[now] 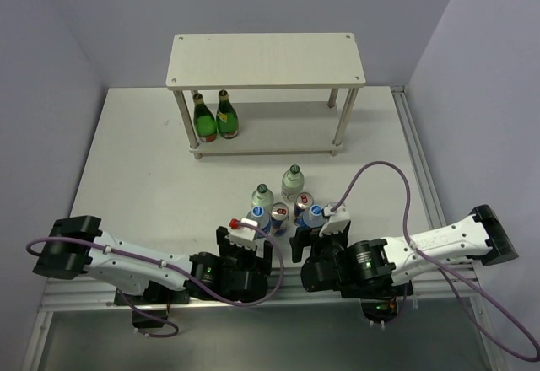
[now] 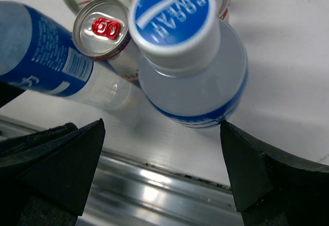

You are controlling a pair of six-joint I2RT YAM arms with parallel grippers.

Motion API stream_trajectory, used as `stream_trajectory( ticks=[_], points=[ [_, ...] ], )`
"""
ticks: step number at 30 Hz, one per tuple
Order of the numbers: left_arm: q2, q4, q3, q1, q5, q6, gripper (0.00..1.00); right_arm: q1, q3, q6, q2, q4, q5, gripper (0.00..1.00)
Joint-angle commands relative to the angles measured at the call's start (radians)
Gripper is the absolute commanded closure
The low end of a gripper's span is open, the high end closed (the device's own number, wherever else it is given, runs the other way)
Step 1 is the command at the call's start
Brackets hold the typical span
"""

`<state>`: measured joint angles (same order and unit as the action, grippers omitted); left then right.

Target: Place and organize the beverage onto the shelf

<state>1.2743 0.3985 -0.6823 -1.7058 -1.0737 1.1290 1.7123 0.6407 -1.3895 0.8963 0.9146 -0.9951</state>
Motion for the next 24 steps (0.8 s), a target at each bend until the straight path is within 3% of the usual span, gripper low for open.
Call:
stream_trajectory(
  ticks=[1,6,14,19,22,24],
  points=[
    [-0.012,-0.202,0.045,0.040,-0.019,-0.103,0.01,-0.063,-0.047,0.159,0.027,-0.244,-0.013,0.00],
    [-0.023,-0.338,0.096,0.092,0.004,-0.214,0.01,-0.158,-0.062,0.163,0.085,-0.272,-0.005,0.00],
    [-0.001,-0.515,0.151,0.161,0.053,-0.301,0.01,-0.172,-0.021,0.057,0.193,-0.207,-0.082,0.00],
    [0.028,-0.576,0.161,0.193,0.066,-0.339,0.01,-0.175,-0.026,-0.091,0.259,-0.166,-0.175,0.01],
    [0.042,-0.615,0.164,0.205,0.072,-0.367,0.01,-0.175,-0.029,-0.161,0.291,-0.148,-0.235,0.13],
    [0.046,-0.628,0.164,0.212,0.077,-0.379,0.01,-0.175,-0.023,-0.237,0.322,-0.097,-0.267,0.29]
  ],
)
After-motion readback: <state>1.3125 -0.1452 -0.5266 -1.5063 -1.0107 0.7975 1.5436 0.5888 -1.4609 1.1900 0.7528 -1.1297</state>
